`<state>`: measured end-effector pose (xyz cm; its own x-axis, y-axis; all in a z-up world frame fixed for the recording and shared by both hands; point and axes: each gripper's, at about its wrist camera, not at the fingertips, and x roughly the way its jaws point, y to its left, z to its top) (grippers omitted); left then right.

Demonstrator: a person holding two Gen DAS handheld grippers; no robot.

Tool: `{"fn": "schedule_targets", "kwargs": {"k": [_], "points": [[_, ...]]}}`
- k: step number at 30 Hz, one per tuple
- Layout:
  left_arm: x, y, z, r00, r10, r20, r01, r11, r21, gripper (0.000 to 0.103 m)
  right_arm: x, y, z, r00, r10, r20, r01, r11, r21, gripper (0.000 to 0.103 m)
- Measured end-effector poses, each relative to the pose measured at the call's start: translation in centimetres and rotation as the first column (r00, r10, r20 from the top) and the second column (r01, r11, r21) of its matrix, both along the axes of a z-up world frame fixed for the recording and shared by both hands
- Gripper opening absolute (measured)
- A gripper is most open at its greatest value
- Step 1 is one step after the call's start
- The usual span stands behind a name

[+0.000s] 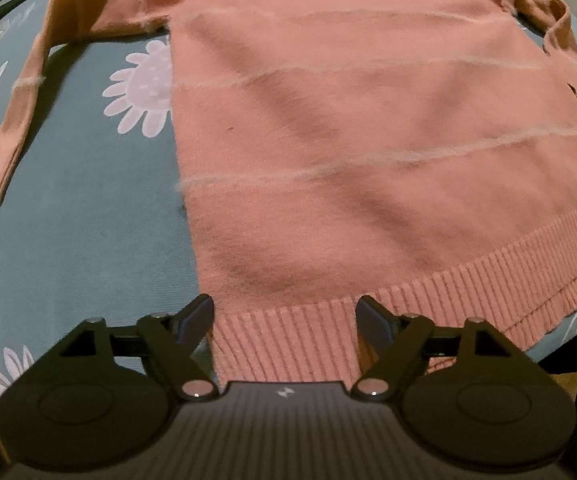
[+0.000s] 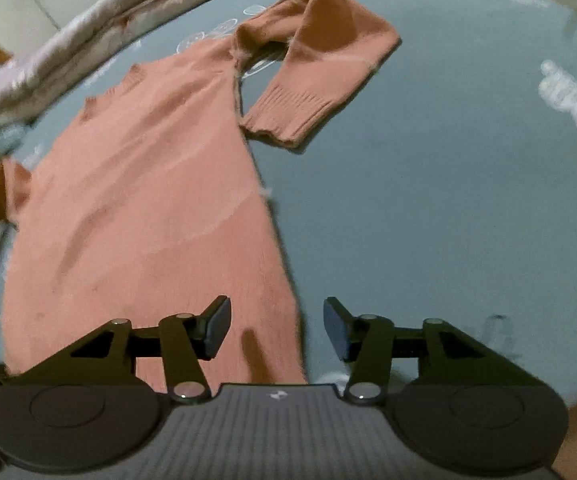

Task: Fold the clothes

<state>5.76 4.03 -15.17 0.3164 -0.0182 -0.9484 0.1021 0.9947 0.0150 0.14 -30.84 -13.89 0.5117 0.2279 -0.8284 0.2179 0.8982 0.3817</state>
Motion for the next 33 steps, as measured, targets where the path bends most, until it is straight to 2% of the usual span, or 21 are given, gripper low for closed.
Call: {"fn": "schedule_targets", "kwargs": {"k": [2, 3, 4, 6, 8, 11, 15, 16, 19, 20, 22, 27, 31, 33], "points": [[0.3, 0.4, -0.4, 1.000, 0.015, -0.004, -0.015, 1.000, -0.006, 0.084, 1.1, 0.5, -0.6, 0.999, 0.028, -0.017, -0.028, 1.000, 0.010, 0.052], [0.4, 0.5, -0.5, 1.000, 0.023, -0.005, -0.023, 1.000, -0.012, 0.084, 1.2, 1.1, -0.6, 0.998, 0.058, -0.020, -0.058, 0.998, -0.028, 0.033], [0.5, 0.7, -0.6, 1.000, 0.030, -0.007, -0.030, 0.999, -0.019, 0.085, 1.2, 1.6, -0.4, 0.994, 0.101, -0.029, -0.103, 0.991, -0.082, 0.024], [0.7, 1.2, -1.0, 0.999, 0.043, -0.010, -0.043, 0.998, -0.035, 0.085, 0.8, 1.8, -0.1, 0.990, 0.134, -0.044, -0.139, 0.983, -0.123, 0.017], [0.8, 1.7, -1.2, 0.998, 0.057, -0.015, -0.058, 0.997, -0.054, 0.087, 0.5, 1.3, 0.1, 0.989, 0.134, -0.060, -0.140, 0.982, -0.127, 0.017], [1.1, 2.5, -1.6, 0.997, 0.075, -0.027, -0.077, 0.994, -0.076, 0.087, 0.6, 1.4, 0.2, 0.989, 0.130, -0.070, -0.138, 0.982, -0.126, 0.019], [1.5, 2.4, -0.6, 0.999, 0.033, -0.014, -0.034, 0.998, -0.060, 0.085, 0.6, 2.1, 1.0, 0.988, 0.135, -0.075, -0.147, 0.973, -0.178, 0.031], [1.6, 2.2, -0.1, 1.000, 0.018, 0.006, -0.017, 0.998, -0.066, 0.085, 0.4, 2.1, 1.6, 0.990, 0.129, -0.063, -0.139, 0.971, -0.194, 0.031], [2.2, 1.7, 1.6, 0.997, -0.030, 0.077, 0.039, 0.993, -0.113, 0.086, 0.1, 2.4, 3.7, 0.994, 0.109, 0.013, -0.104, 0.972, -0.211, 0.044], [2.5, 1.1, 2.2, 0.994, -0.047, 0.099, 0.061, 0.989, -0.134, 0.086, 0.1, 2.7, 4.3, 0.993, 0.114, 0.041, -0.104, 0.976, -0.190, 0.048], [2.9, -0.7, 2.7, 0.989, -0.084, 0.119, 0.102, 0.982, -0.156, 0.086, 0.8, 3.9, 4.5, 0.985, 0.157, 0.069, -0.147, 0.980, -0.134, 0.049], [3.2, -4.3, 1.5, 0.977, -0.195, 0.091, 0.206, 0.970, -0.126, 0.086, 2.8, 9.5, 2.6, 0.949, 0.312, 0.046, -0.303, 0.942, -0.143, 0.053], [2.6, -3.8, -1.2, 0.984, -0.180, 0.006, 0.179, 0.976, -0.120, 0.086, 2.6, 10.9, 0.9, 0.937, 0.349, -0.008, -0.345, 0.924, -0.164, 0.056], [1.8, -3.1, -1.8, 0.983, -0.182, 0.015, 0.183, 0.977, -0.108, 0.088, 2.1, 10.5, 0.3, 0.942, 0.334, -0.032, -0.335, 0.928, -0.163, 0.059]]}}
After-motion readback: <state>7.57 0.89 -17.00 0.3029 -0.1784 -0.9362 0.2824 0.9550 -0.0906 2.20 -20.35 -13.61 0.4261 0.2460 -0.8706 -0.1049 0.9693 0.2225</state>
